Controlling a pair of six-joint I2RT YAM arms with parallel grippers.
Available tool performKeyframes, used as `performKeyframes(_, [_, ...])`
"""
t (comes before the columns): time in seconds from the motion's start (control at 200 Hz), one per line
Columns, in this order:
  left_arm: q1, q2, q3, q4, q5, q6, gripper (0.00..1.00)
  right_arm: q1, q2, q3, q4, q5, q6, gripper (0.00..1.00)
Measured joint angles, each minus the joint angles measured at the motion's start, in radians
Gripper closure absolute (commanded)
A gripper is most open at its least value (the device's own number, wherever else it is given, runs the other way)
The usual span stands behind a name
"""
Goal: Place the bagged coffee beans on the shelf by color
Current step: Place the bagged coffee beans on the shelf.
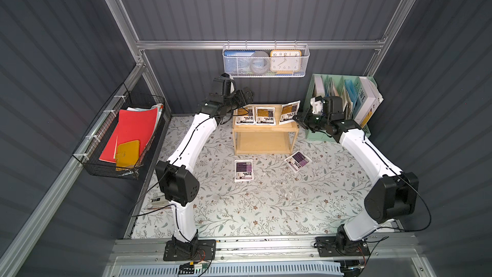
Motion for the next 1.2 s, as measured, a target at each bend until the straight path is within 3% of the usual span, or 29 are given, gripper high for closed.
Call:
performKeyframes(0.7, [-0.005, 0.021, 0.000, 0.000, 0.000, 0.003, 0.00, -0.005, 0.079, 0.058, -0.057, -0.002, -0.068, 1.00])
performKeyframes(0.925, [-0.005, 0.021, 0.000, 0.000, -0.001, 0.003, 0.00, -0.005, 0.083, 0.059, -0.060, -0.001, -0.075, 0.94])
performKeyframes(1.01, [-0.005, 0.021, 0.000, 0.000, -0.001, 0.003, 0.00, -0.005, 0.083, 0.060, -0.064, -0.001, -0.076, 0.89])
performKeyframes(1.201, [-0.005, 0.021, 0.000, 0.000, -0.002, 0.003, 0.00, -0.012, 0.083, 0.064, -0.083, 0.001, -0.085, 0.60])
